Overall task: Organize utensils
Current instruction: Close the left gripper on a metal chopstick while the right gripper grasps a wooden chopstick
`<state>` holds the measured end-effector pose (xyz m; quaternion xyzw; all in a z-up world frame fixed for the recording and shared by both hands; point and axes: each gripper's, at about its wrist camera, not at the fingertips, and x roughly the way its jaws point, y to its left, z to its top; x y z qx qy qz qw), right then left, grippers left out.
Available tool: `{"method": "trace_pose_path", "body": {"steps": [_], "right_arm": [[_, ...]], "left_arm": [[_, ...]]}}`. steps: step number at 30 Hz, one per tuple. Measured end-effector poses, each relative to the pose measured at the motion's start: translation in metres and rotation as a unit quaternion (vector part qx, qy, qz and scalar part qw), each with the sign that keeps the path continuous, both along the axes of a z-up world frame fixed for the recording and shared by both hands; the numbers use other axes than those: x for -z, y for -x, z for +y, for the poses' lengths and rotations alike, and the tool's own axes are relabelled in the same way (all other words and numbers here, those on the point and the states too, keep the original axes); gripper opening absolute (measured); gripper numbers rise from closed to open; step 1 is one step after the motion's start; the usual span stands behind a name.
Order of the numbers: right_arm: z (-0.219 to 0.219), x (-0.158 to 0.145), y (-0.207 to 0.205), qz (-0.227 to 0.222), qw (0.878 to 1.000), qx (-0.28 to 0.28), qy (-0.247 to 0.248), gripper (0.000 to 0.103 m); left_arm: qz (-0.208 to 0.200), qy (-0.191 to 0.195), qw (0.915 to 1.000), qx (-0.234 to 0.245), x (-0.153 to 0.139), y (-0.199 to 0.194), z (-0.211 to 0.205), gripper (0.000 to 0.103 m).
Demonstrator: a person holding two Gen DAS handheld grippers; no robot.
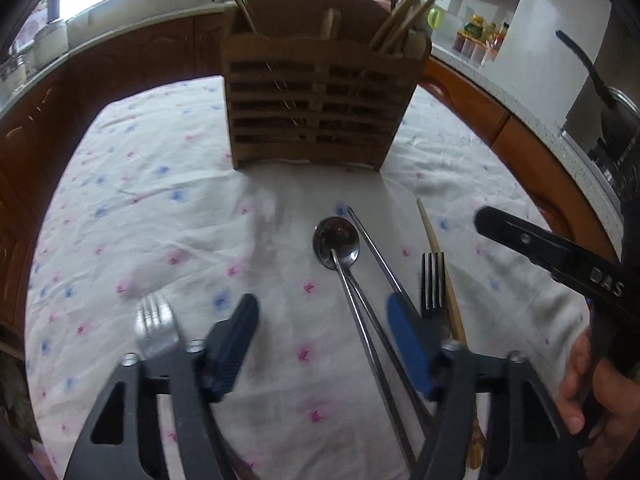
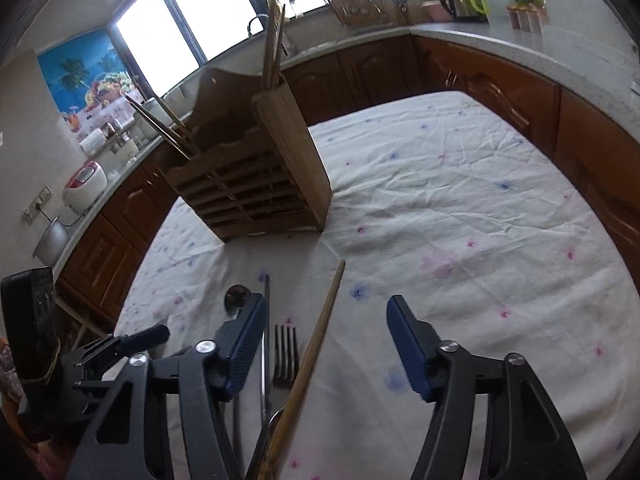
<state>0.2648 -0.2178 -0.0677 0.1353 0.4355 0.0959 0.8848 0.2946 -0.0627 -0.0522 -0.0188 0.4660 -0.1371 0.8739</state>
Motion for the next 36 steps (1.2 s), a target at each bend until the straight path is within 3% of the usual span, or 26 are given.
{"method": "trace_pose_path", "body": {"steps": [4,11,15,18,20,24,36], "right_arm": [[0.004,0.011,-0.014,0.017,1.0,-0.007,0.007,0.047],[0.011,0.02,-0.034,0.03,0.999,-0.02,0.034,0.042],[0.018,0.03,-0.041,0.049,0.997,-0.033,0.049,0.028],[0.023,0.031,-0.042,0.039,0.996,-0.04,0.071,0.026],[0.025,0.032,-0.044,0.037,0.995,-0.039,0.087,0.019],[0.022,0.032,-0.044,0.036,0.995,-0.041,0.086,0.007],[0.011,0.011,-0.028,0.015,0.999,-0.026,0.017,0.004]], "left_arm": [[0.013,-0.014,0.9998,0.006,0.009,-0.014,-0.009,0.049],[0.017,-0.038,0.999,0.014,0.017,-0.03,-0.023,0.045],[0.013,-0.044,0.9985,0.029,0.019,-0.032,-0.029,0.028],[0.002,-0.055,0.9978,0.036,0.02,-0.029,-0.032,0.021],[-0.002,-0.054,0.9978,0.037,0.021,-0.029,-0.031,0.015],[-0.006,-0.048,0.9981,0.039,0.021,-0.027,-0.027,0.009],[0.017,0.033,0.9988,0.032,0.015,-0.017,0.013,0.004]]}}
